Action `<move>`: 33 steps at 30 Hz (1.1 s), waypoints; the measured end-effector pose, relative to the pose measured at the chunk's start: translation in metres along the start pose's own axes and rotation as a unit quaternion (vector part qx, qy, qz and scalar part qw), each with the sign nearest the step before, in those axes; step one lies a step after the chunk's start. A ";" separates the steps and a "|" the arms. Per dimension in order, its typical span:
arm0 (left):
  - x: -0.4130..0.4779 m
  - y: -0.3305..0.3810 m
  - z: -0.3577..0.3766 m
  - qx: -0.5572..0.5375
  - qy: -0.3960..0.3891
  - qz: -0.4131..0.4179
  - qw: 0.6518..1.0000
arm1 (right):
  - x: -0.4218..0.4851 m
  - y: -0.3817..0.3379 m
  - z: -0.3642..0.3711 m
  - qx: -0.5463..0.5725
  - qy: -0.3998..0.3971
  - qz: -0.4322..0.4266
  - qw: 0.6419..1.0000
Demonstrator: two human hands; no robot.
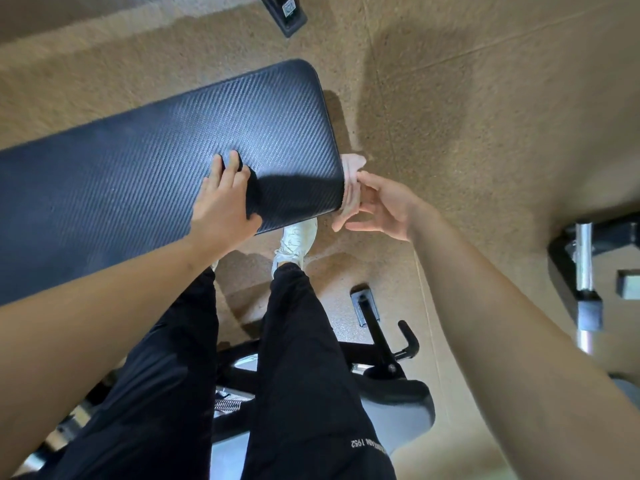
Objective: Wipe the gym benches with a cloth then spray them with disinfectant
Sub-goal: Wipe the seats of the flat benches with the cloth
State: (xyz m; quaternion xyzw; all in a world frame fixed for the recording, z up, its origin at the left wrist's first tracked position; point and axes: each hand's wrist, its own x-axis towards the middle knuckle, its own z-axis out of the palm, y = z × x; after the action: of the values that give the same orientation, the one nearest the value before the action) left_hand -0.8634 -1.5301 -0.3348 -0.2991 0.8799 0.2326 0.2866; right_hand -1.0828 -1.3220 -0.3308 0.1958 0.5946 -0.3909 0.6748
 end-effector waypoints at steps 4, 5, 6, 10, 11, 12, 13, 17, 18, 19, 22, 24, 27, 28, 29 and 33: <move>-0.001 0.004 0.003 -0.004 0.005 -0.002 1.000 | 0.005 -0.005 0.003 0.013 0.017 0.009 1.000; -0.001 0.003 0.003 -0.003 0.008 -0.001 1.000 | 0.007 -0.007 0.006 0.005 0.029 0.007 1.000; -0.002 0.003 0.004 -0.002 0.011 0.001 1.000 | 0.008 -0.010 0.009 -0.006 0.042 0.004 0.999; -0.004 -0.002 0.007 0.012 0.030 0.025 0.999 | 0.013 -0.024 0.019 -0.049 0.075 0.002 0.996; -0.005 -0.004 0.008 0.010 0.030 0.028 0.999 | 0.014 -0.028 0.021 -0.057 0.081 0.001 0.995; -0.005 -0.005 0.009 0.005 0.030 0.029 0.999 | 0.014 -0.035 0.023 -0.064 0.085 -0.001 0.994; -0.005 -0.006 0.010 -0.001 0.030 0.029 0.999 | 0.014 -0.041 0.026 -0.070 0.088 -0.002 0.994; -0.005 -0.013 0.009 -0.023 0.030 0.044 0.998 | 0.016 -0.070 0.037 -0.085 0.080 0.019 0.993; -0.005 -0.015 0.009 -0.027 0.030 0.047 0.998 | 0.018 -0.077 0.040 -0.082 0.079 0.026 0.993; -0.005 -0.017 0.008 -0.028 0.029 0.049 0.998 | 0.019 -0.084 0.042 -0.083 0.078 0.031 0.993; -0.004 -0.023 0.009 -0.021 0.034 0.068 0.997 | 0.022 -0.100 0.052 -0.105 0.088 0.028 0.990; -0.004 -0.026 0.011 -0.017 0.048 0.079 0.996 | 0.025 -0.109 0.058 -0.111 0.103 0.020 0.988; -0.005 -0.031 0.014 0.012 0.075 0.082 0.994 | 0.028 -0.122 0.067 -0.130 0.117 0.010 0.985; -0.006 -0.032 0.014 0.029 0.079 0.081 0.993 | 0.028 -0.127 0.070 -0.135 0.120 0.008 0.983; -0.007 -0.033 0.014 0.044 0.080 0.078 0.993 | 0.027 -0.132 0.073 -0.140 0.122 0.005 0.983; -0.008 -0.032 0.014 0.066 0.054 0.058 0.995 | 0.029 -0.152 0.082 -0.164 0.115 -0.010 0.980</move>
State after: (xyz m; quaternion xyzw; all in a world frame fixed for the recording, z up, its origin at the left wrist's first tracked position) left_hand -0.8322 -1.5420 -0.3475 -0.2402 0.9233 0.1741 0.2441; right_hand -1.1456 -1.4838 -0.3106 0.1210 0.7262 -0.2696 0.6207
